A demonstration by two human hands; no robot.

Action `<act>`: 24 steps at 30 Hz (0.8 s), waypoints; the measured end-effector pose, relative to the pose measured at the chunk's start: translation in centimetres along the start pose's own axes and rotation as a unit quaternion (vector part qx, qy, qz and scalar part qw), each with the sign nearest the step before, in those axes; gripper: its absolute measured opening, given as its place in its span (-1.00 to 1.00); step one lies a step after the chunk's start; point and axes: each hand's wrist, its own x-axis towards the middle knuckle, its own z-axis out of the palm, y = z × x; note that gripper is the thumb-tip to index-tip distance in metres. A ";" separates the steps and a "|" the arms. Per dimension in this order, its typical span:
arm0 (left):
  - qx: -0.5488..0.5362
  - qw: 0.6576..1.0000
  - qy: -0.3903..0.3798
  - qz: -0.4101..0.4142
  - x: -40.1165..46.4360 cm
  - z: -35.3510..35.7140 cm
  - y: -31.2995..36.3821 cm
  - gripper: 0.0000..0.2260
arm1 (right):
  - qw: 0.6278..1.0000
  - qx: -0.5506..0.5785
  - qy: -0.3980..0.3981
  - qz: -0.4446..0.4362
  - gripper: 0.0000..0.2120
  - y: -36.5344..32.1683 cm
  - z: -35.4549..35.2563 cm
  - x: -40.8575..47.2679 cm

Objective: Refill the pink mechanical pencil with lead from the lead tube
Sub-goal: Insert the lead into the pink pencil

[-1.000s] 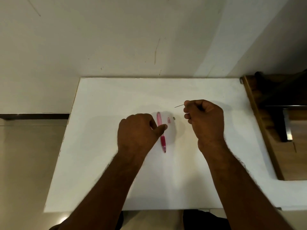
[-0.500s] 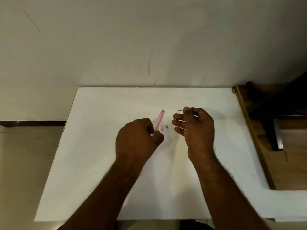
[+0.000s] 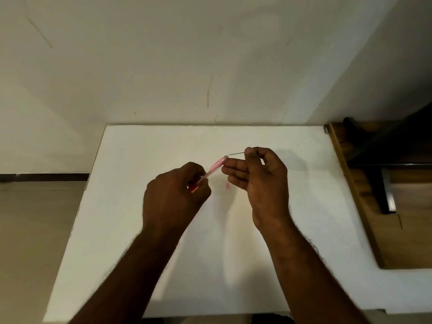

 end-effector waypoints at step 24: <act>-0.029 1.000 0.001 0.006 0.2 -0.5 -1.0 -0.93 | 0.874 -0.477 -0.018 -0.091 -0.84 2.4 -4.6 2.4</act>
